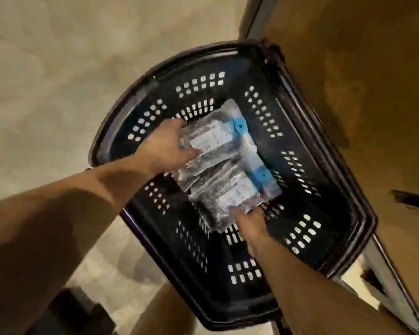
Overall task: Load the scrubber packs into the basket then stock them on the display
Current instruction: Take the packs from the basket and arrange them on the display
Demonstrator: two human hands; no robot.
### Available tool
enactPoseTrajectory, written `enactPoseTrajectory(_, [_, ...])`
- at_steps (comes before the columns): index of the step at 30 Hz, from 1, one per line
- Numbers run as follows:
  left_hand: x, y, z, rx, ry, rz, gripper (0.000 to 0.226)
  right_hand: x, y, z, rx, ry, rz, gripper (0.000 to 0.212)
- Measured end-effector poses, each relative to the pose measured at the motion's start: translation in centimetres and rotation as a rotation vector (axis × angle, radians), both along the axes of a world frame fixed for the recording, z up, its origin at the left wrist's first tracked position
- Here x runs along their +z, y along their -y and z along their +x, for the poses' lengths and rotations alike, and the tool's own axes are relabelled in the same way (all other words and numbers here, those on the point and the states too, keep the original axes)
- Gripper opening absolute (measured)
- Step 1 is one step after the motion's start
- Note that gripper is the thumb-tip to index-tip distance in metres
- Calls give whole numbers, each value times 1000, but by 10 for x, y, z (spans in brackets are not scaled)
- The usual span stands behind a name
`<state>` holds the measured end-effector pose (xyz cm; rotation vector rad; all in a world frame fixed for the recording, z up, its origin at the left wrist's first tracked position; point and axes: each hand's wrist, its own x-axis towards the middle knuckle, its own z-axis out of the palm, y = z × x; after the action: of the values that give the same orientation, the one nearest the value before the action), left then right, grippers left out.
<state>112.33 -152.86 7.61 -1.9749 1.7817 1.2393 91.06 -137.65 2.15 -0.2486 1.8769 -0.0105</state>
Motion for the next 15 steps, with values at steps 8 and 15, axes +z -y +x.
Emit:
enactPoseTrajectory(8, [-123,18,-24,-75,64,48,94,-98,-13,-10,-547,16,61,103])
enactPoseTrajectory(15, [-139,21,-37,-105,222,-31,95,-132,-26,-15,-434,-76,113,117])
